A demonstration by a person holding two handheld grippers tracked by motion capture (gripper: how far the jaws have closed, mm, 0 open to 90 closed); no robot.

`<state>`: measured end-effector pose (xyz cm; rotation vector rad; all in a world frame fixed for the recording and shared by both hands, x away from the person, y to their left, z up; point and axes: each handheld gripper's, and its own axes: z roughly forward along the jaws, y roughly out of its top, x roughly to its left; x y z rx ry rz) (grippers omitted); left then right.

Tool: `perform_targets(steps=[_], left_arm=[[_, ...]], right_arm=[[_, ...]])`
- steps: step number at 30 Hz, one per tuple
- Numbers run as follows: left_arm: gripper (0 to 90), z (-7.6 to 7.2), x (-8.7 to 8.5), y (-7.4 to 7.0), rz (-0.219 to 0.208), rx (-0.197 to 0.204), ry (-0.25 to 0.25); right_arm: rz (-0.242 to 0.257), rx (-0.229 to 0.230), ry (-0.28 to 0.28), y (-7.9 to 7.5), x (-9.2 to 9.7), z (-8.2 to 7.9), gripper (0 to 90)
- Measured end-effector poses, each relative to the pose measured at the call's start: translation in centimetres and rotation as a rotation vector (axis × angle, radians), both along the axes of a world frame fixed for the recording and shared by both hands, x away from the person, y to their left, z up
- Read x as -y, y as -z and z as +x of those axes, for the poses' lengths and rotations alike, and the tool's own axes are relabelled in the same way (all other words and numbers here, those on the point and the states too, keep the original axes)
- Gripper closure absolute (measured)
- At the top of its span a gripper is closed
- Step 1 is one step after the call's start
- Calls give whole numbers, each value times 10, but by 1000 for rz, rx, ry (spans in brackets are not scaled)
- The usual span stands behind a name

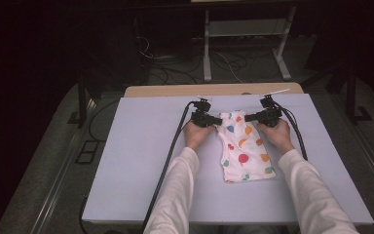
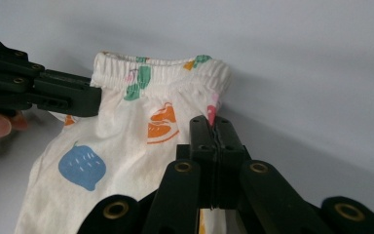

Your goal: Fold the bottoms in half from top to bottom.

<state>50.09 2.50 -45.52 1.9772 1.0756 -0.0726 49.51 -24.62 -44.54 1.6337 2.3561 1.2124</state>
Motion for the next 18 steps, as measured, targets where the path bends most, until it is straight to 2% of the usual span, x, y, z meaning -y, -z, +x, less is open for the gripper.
perform_targets(steps=[2,6,12,18], left_arm=[[879,-3,-2,0,-23,13,-3],[879,-8,-4,-1,-54,33,-4],[880,-16,-7,-7,-74,60,2],[880,-24,-9,-14,-107,73,8]], right_arm=[[-3,25,-3,-2,2,-4,876],[43,52,4,-4,8,-12,876],[61,97,-7,-4,12,-25,877],[95,109,-4,-5,17,-32,877]])
